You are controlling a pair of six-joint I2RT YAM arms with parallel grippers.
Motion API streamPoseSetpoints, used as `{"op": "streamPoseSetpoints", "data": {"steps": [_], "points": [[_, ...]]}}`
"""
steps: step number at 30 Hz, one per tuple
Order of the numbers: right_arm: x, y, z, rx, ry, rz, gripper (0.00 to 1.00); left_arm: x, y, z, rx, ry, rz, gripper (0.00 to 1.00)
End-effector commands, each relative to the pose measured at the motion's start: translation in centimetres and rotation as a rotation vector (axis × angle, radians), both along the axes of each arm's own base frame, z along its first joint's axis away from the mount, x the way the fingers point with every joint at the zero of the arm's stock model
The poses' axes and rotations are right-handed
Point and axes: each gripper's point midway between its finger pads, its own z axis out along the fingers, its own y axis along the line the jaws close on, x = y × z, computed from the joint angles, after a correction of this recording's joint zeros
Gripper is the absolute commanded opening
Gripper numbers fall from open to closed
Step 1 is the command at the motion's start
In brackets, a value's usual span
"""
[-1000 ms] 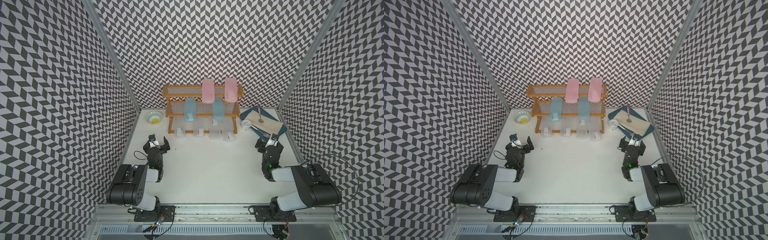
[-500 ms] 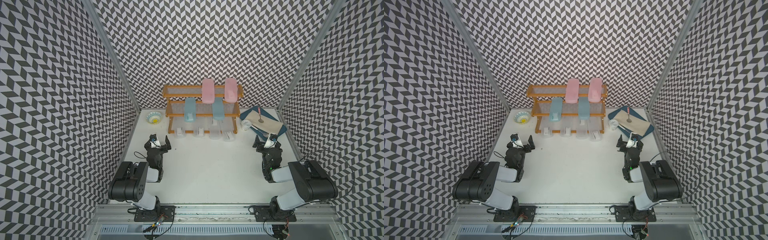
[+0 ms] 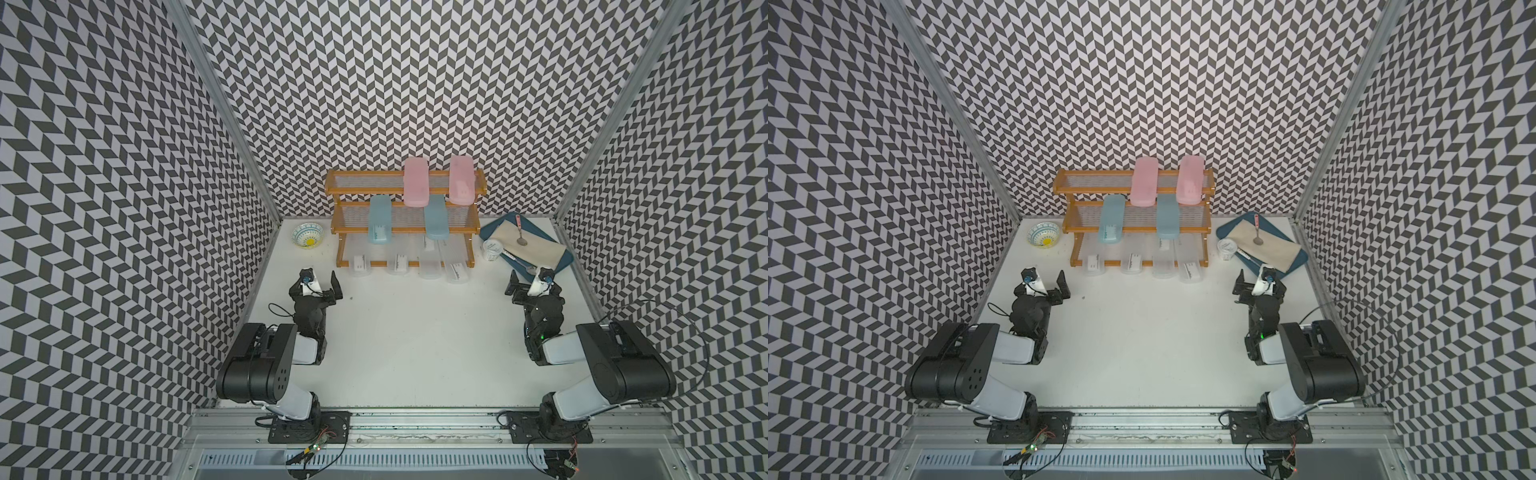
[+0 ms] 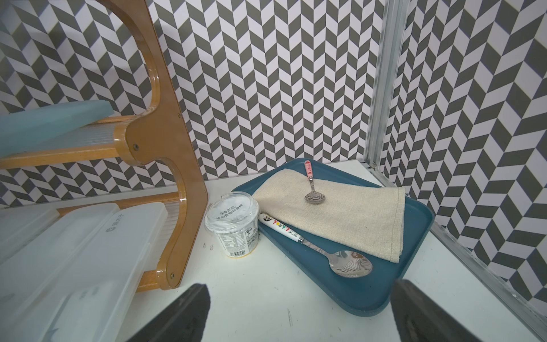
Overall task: Place the pencil cases on the shelf according to color
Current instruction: Reset both arms
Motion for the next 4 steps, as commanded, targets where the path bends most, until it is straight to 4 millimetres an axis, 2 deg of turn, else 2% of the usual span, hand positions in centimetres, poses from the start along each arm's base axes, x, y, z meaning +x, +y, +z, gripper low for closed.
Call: {"op": "streamPoseSetpoints", "data": {"steps": [1,4], "points": [[0.34,0.26,1.60,0.001,-0.055,0.012,1.00,-0.01,-0.02,0.63,0.009,-0.025,-0.006,1.00],[0.33,0.24,1.61,0.002,-0.056,0.011,1.00,-0.07,-0.03,0.70,0.008,-0.028,-0.007,1.00]]}}
